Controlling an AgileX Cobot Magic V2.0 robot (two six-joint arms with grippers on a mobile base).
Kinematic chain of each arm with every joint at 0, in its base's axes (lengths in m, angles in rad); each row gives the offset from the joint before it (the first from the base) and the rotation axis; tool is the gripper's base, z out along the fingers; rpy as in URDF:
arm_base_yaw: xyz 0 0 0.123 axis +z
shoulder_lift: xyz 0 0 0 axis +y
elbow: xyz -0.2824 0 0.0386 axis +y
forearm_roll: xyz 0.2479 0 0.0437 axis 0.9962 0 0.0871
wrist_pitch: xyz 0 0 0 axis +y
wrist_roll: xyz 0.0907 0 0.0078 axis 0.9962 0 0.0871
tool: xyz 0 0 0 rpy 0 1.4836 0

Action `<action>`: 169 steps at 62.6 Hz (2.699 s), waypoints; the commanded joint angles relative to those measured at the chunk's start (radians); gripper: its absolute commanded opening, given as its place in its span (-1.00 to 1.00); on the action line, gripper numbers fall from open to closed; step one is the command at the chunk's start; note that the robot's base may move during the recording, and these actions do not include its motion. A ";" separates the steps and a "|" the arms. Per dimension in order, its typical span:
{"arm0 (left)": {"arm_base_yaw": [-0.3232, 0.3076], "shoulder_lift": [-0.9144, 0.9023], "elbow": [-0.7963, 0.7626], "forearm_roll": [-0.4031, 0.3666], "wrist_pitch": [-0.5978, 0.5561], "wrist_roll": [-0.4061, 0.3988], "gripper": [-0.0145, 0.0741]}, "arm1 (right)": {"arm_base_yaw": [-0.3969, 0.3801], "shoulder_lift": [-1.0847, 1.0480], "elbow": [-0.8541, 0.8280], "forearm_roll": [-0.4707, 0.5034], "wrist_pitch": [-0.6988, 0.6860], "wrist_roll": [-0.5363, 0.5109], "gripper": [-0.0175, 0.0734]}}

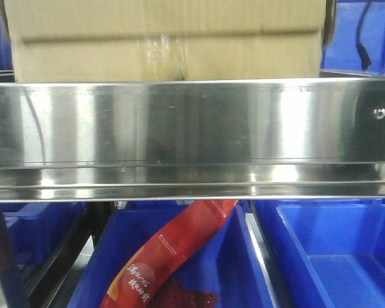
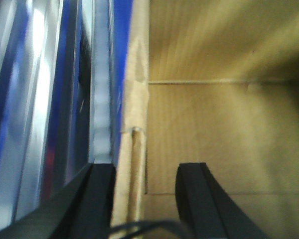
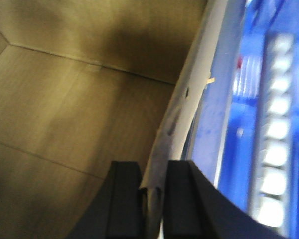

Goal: Grab carton from right shelf to conveyor
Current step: 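Clamp the carton's side walls with both grippers and lift it, then pull the held carton off the shelf toward the robot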

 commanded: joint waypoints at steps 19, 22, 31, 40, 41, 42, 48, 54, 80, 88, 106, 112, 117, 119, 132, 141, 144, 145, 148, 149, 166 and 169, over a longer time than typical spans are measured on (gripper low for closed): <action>-0.083 -0.213 -0.029 0.004 -0.016 0.023 -0.71 | -0.008 -0.230 0.001 -0.018 -0.019 -0.015 -0.76; -0.113 -0.243 0.003 0.022 -0.016 0.023 -0.71 | 0.000 -0.256 0.022 -0.018 -0.019 -0.015 -0.76; -0.193 -0.336 0.158 0.060 -0.016 -0.019 -0.71 | 0.040 -0.346 0.130 -0.018 -0.019 -0.015 -0.76; -0.271 -0.433 0.312 0.064 -0.016 -0.079 -0.71 | 0.093 -0.427 0.263 -0.018 -0.019 -0.015 -0.76; -0.278 -0.440 0.324 0.068 -0.016 -0.082 -0.71 | 0.100 -0.440 0.284 -0.018 -0.019 -0.015 -0.76; -0.285 -0.448 0.340 0.073 -0.016 -0.085 -0.71 | 0.105 -0.448 0.299 -0.018 -0.019 -0.015 -0.76; -0.328 -0.495 0.407 0.096 -0.016 -0.132 -0.71 | 0.130 -0.497 0.391 -0.018 -0.019 -0.015 -0.76; -0.355 -0.540 0.471 0.121 -0.016 -0.169 -0.71 | 0.140 -0.537 0.464 -0.018 -0.039 -0.015 -0.76; -0.359 -0.576 0.596 0.125 -0.016 -0.199 -0.71 | 0.140 -0.557 0.491 -0.018 -0.179 -0.015 -0.76; -0.359 -0.576 0.596 0.127 -0.016 -0.199 -0.71 | 0.140 -0.557 0.491 -0.018 -0.176 -0.015 -0.76; -0.359 -0.576 0.596 0.129 -0.028 -0.199 -0.71 | 0.140 -0.557 0.491 -0.018 -0.172 -0.015 -0.76; -0.359 -0.576 0.596 0.129 -0.028 -0.199 -0.71 | 0.140 -0.557 0.491 -0.018 -0.172 -0.015 -0.76; -0.359 -0.576 0.596 0.129 -0.028 -0.199 -0.71 | 0.140 -0.557 0.491 -0.018 -0.172 -0.015 -0.76; -0.359 -0.576 0.596 0.129 -0.028 -0.199 -0.71 | 0.140 -0.557 0.491 -0.018 -0.172 -0.015 -0.76; -0.359 -0.576 0.596 0.129 -0.028 -0.199 -0.71 | 0.140 -0.557 0.491 -0.018 -0.172 -0.015 -0.76; -0.359 -0.576 0.596 0.129 -0.028 -0.199 -0.71 | 0.140 -0.557 0.491 -0.018 -0.172 -0.015 -0.76; -0.359 -0.576 0.596 0.129 -0.028 -0.199 -0.71 | 0.140 -0.557 0.491 -0.018 -0.172 -0.015 -0.76; -0.359 -0.576 0.596 0.129 -0.028 -0.199 -0.71 | 0.140 -0.557 0.491 -0.018 -0.172 -0.015 -0.76; -0.359 -0.576 0.596 0.129 -0.028 -0.199 -0.71 | 0.140 -0.557 0.491 -0.018 -0.172 -0.015 -0.76; -0.359 -0.576 0.596 0.129 -0.028 -0.199 -0.71 | 0.140 -0.557 0.491 -0.018 -0.172 -0.015 -0.76; -0.359 -0.576 0.596 0.129 -0.028 -0.199 -0.71 | 0.140 -0.557 0.491 -0.018 -0.172 -0.015 -0.76; -0.359 -0.576 0.596 0.129 -0.028 -0.199 -0.71 | 0.140 -0.557 0.491 -0.018 -0.172 -0.015 -0.76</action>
